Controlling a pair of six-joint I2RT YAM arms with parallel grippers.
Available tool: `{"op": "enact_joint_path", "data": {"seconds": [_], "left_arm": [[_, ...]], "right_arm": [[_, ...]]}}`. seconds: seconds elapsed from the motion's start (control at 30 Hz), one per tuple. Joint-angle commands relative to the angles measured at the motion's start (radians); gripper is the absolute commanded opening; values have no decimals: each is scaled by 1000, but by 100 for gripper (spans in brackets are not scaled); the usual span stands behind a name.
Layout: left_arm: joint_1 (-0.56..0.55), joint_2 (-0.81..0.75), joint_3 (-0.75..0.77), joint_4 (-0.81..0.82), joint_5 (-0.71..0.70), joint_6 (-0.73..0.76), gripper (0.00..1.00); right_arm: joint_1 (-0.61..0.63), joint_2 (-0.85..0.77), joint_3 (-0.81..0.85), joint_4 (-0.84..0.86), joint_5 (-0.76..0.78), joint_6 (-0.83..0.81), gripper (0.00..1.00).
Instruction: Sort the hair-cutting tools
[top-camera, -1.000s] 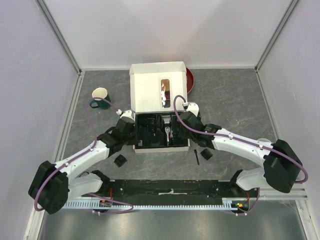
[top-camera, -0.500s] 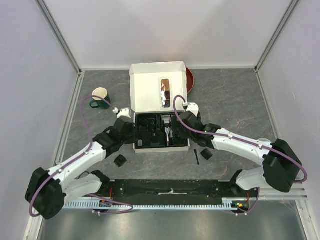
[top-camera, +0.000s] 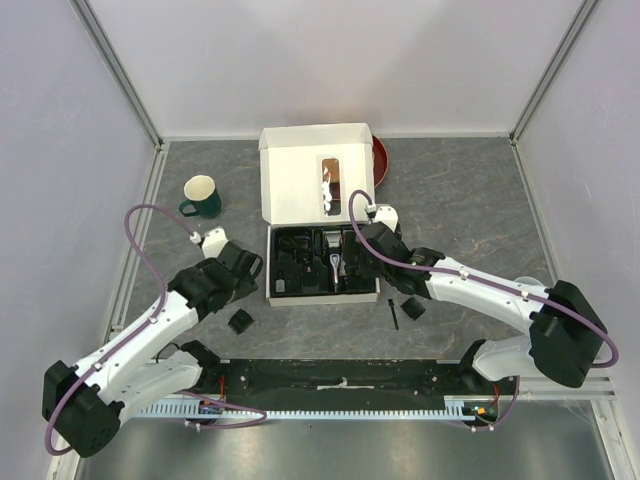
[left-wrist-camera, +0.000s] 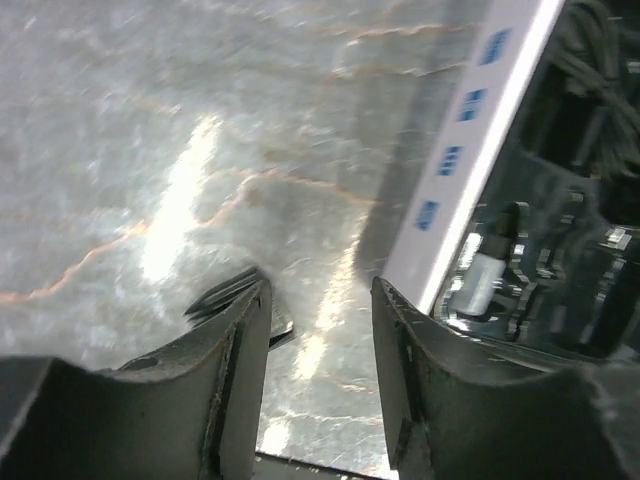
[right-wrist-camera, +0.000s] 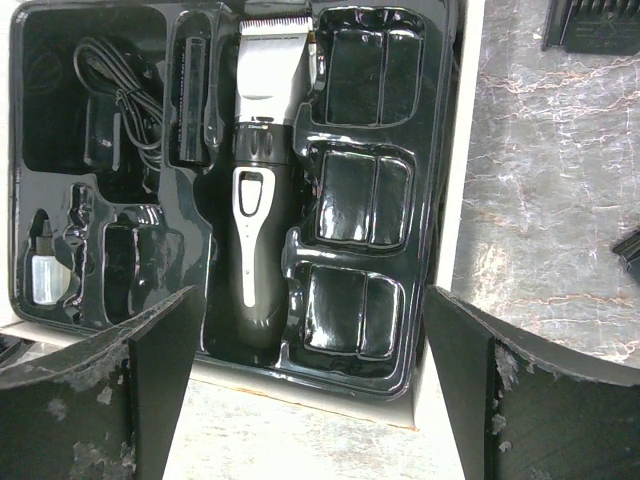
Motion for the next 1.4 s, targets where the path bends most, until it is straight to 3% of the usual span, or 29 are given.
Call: {"op": "enact_joint_path", "data": {"seconds": [0.0,0.27,0.37,0.83,1.37], "left_arm": [[2,3,-26,-202,-118,-259,54],[0,-98,-98,-193,-95,-346,72],[0,-112,-140,-120,-46,-332,96],[0,-14,-187,-64,-29,-355,98],[0,101,-206,-3,29,-348,80]], "right_arm": [[-4,-44,-11,9,0,12,98],[-3,-34,-11,-4,-1,6,98],[-4,-19,-3,-16,-5,0,98],[-6,4,11,-47,-2,17,98],[-6,5,2,-37,-3,9,98]]}}
